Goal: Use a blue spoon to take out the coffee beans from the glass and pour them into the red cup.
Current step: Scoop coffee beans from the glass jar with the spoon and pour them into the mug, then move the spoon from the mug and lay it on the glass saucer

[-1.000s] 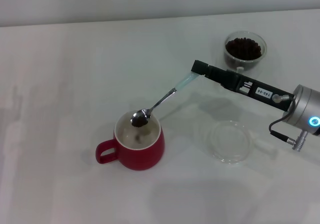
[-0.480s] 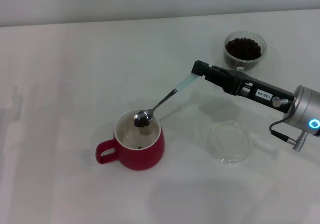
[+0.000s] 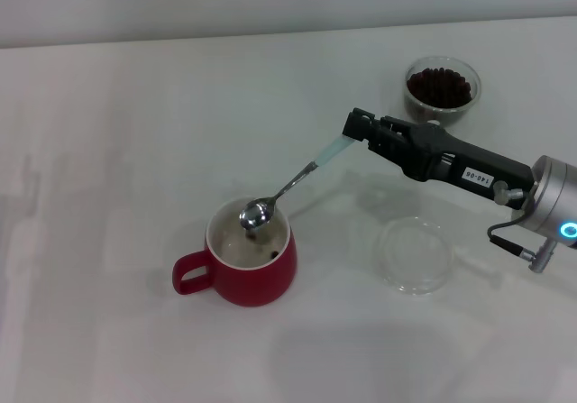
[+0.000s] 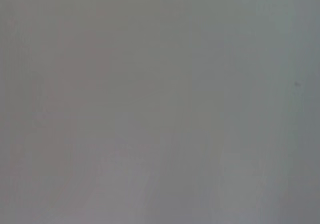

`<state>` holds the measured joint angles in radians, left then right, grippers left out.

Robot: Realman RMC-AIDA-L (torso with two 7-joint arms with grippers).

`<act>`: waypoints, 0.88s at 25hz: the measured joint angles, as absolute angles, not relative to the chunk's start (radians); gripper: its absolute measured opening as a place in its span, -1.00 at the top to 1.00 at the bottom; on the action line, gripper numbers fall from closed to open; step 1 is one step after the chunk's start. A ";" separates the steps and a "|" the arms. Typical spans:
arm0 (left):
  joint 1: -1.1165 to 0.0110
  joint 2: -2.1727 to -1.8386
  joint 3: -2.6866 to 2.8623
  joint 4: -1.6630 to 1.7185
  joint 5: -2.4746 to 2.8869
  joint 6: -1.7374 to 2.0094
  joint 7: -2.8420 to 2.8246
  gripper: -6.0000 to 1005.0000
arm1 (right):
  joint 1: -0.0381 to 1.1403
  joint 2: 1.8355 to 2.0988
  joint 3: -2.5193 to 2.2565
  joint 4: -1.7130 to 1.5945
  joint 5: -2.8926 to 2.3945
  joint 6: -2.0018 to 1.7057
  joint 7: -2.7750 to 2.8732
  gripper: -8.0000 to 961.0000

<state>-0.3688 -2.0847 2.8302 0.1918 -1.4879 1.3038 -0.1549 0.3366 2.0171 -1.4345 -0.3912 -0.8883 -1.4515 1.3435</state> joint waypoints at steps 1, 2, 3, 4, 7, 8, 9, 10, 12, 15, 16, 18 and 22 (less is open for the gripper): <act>-0.369 -2.085 2.830 0.192 -1.488 1.304 -0.155 -0.33 | 0.337 2.017 -1.434 -0.391 -0.888 -1.452 1.344 0.68; -0.369 -2.085 2.830 0.192 -1.488 1.304 -0.155 -0.33 | 0.336 2.017 -1.436 -0.391 -0.888 -1.454 1.334 0.68; -0.369 -2.085 2.830 0.192 -1.488 1.304 -0.155 -0.33 | 0.336 2.017 -1.437 -0.391 -0.888 -1.455 1.323 0.68; -0.369 -2.085 2.830 0.192 -1.488 1.304 -0.155 -0.33 | 0.336 2.017 -1.437 -0.391 -0.888 -1.456 1.315 0.68; -0.369 -2.085 2.830 0.192 -1.488 1.304 -0.155 -0.33 | 0.336 2.017 -1.437 -0.391 -0.888 -1.458 1.299 0.68; -0.369 -2.085 2.830 0.192 -1.488 1.304 -0.155 -0.33 | 0.336 2.017 -1.436 -0.391 -0.888 -1.458 1.297 0.68; -0.369 -2.085 2.830 0.192 -1.488 1.304 -0.155 -0.33 | 0.335 2.017 -1.433 -0.391 -0.880 -1.460 1.296 0.68; -0.369 -2.085 2.830 0.192 -1.488 1.304 -0.155 -0.33 | 0.335 2.017 -1.433 -0.391 -0.880 -1.460 1.296 0.68; -0.369 -2.085 2.830 0.192 -1.488 1.304 -0.155 -0.33 | 0.330 2.014 -1.431 -0.384 -0.850 -1.477 1.300 0.68; -0.368 -2.085 2.830 0.192 -1.488 1.304 -0.155 -0.33 | 0.308 2.007 -1.412 -0.377 -0.802 -1.513 1.311 0.68; -0.368 -2.085 2.830 0.192 -1.488 1.304 -0.155 -0.33 | 0.297 2.004 -1.396 -0.377 -0.795 -1.524 1.322 0.68; -0.368 -2.084 2.830 0.191 -1.488 1.304 -0.155 -0.33 | 0.274 1.994 -1.359 -0.377 -0.795 -1.539 1.349 0.68; -0.368 -2.083 2.830 0.190 -1.488 1.304 -0.155 -0.33 | 0.237 1.960 -1.328 -0.372 -0.796 -1.548 1.400 0.68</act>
<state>-0.3681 -2.0828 2.8302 0.1899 -1.4878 1.3040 -0.1548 0.2368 1.9603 -1.3282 -0.3720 -0.7958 -1.5484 1.3999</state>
